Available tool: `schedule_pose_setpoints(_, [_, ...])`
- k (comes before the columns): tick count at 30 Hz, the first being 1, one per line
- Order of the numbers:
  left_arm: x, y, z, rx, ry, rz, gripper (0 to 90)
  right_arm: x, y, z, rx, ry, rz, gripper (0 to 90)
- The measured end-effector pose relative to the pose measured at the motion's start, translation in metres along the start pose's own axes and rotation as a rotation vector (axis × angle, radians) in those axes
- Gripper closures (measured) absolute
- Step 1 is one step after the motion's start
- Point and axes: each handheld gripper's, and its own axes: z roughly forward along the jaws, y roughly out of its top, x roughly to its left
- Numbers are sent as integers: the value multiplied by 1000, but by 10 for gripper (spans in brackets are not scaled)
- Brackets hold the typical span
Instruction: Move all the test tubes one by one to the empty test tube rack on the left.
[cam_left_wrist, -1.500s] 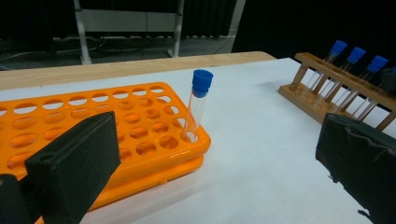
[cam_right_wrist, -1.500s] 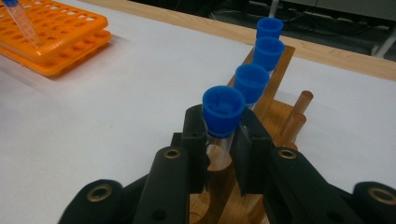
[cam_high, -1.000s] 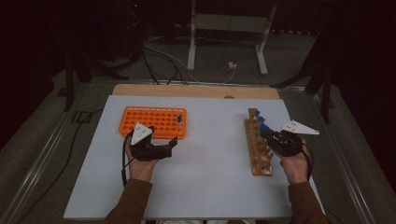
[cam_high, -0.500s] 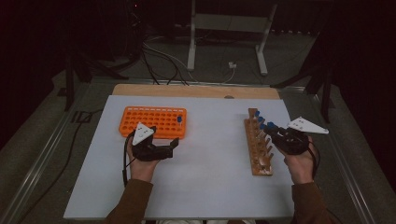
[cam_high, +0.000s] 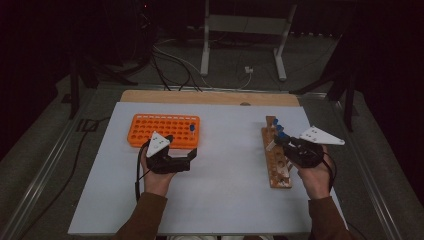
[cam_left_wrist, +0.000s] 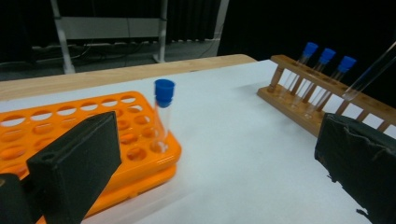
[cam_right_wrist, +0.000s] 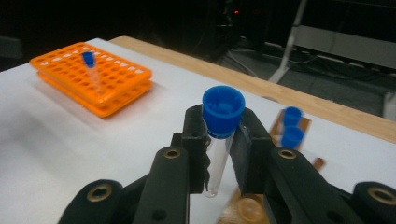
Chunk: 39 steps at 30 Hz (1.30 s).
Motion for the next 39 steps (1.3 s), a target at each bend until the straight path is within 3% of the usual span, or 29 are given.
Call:
schedule_pose_setpoints(9, [-19, -1, 11, -2, -43, 32, 34, 21, 0, 15, 21, 72, -18, 770])
schedule_pose_setpoints(17, [-43, -3, 25, 31, -95, 88, 47, 41, 0, 25, 35, 139, -36, 770])
schedule_pose_setpoints(26, [-72, -7, 38, 70, -127, 167, 74, 56, 0, 33, 50, 208, -21, 769])
schedule_pose_setpoints(28, [-77, -7, 40, 75, -155, 164, 84, 59, -1, 34, 53, 223, -18, 769])
schedule_pose_setpoints(31, [-87, -7, 42, 79, -183, 167, 155, 64, -1, 36, 61, 248, -14, 769])
schedule_pose_setpoints(34, [-95, -7, 45, 90, -191, 187, 171, 70, -2, 39, 75, 276, -17, 769])
schedule_pose_setpoints(36, [-99, -8, 45, 92, -184, 209, 186, 75, -3, 41, 84, 291, -25, 769])
schedule_pose_setpoints(39, [-103, -9, 47, 108, -157, 233, 287, 81, -3, 43, 90, 313, -30, 769])
